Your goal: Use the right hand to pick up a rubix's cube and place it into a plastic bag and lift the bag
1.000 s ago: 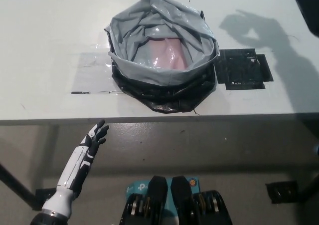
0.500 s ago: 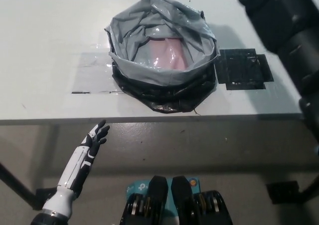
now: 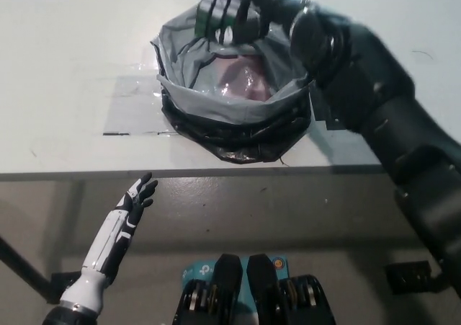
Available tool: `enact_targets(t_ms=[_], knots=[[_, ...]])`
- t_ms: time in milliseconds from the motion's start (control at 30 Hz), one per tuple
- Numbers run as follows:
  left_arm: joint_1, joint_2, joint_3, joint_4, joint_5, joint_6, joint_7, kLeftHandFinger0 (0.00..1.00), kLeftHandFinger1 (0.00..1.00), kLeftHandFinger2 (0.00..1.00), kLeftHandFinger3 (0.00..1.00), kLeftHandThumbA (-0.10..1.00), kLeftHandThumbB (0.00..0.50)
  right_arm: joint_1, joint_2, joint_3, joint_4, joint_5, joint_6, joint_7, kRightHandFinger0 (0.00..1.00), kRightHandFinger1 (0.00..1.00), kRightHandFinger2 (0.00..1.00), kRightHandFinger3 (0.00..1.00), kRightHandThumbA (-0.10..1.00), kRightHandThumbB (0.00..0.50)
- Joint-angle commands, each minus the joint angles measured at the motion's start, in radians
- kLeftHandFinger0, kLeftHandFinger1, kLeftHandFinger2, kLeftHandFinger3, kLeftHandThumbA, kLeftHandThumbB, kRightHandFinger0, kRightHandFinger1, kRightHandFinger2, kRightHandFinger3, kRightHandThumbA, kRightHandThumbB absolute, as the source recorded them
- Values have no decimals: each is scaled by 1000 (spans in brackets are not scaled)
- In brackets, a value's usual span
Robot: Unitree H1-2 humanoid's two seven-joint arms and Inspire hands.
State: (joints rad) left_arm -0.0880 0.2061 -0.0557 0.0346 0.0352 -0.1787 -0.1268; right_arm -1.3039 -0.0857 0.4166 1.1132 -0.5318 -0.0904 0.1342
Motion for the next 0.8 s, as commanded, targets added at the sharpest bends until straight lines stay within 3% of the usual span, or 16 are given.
enact_targets(t_ms=[0, 133, 300, 367, 400, 433, 467, 500, 533, 567, 600, 767], knots=[[-24, 19, -1, -38, 2, -16, -21, 1000, 1000, 1000, 1000, 1000, 210, -57, -10, 14, 21, -23, -30, -69, 0, 445, 830, 853, -100, 164], [-32, 20, -2, -38, 5, -11, -21, 1000, 1000, 1000, 1000, 1000, 203, -69, -10, 27, 42, -31, -16, -67, 35, 493, 875, 889, -100, 170], [-37, 19, -5, -38, -4, -8, -30, 1000, 1000, 1000, 1000, 1000, 206, -64, -7, 39, 50, -37, -31, -65, 30, 457, 776, 776, -100, 192], [-39, 21, -6, -37, -4, -10, -33, 1000, 1000, 1000, 1000, 1000, 198, -61, -2, 44, 53, -39, -21, -65, 93, 487, 785, 802, -88, 207], [-40, 22, -5, -38, -1, -10, -34, 1000, 1000, 1000, 1000, 1000, 198, -61, 2, 48, 53, -44, -5, -65, 284, 624, 878, 971, 100, 251], [-41, 22, -5, -38, 0, -10, -33, 1000, 1000, 1000, 1000, 1000, 196, -61, 3, 50, 48, -45, 7, -59, 512, 775, 995, 1000, 279, 310], [-43, 23, -4, -37, 3, -10, -33, 1000, 1000, 1000, 1000, 1000, 196, -61, 0, 49, 35, -39, 12, -35, 955, 1000, 1000, 1000, 481, 393], [-43, 23, -4, -37, 4, -10, -32, 1000, 1000, 1000, 1000, 1000, 196, -61, -1, 49, 32, -37, 11, -29, 955, 1000, 1000, 1000, 481, 393], [-43, 23, -4, -38, 4, -9, -33, 1000, 1000, 1000, 1000, 1000, 195, -62, -5, 50, 31, -34, -4, -18, 1000, 1000, 1000, 1000, 588, 423], [-43, 23, -3, -38, 4, -9, -33, 1000, 1000, 1000, 1000, 1000, 195, -62, -6, 50, 31, -33, -9, -16, 1000, 1000, 1000, 1000, 588, 423], [-44, 23, -3, -41, 4, -6, -33, 1000, 1000, 1000, 1000, 1000, 190, -66, -12, 55, 34, -36, -35, -23, 1000, 1000, 1000, 1000, 788, 492], [-41, 23, -3, -47, -1, 2, -36, 1000, 1000, 1000, 1000, 1000, 186, -68, -33, 61, 5, -63, -100, -133, 1000, 1000, 1000, 1000, 962, 500]])
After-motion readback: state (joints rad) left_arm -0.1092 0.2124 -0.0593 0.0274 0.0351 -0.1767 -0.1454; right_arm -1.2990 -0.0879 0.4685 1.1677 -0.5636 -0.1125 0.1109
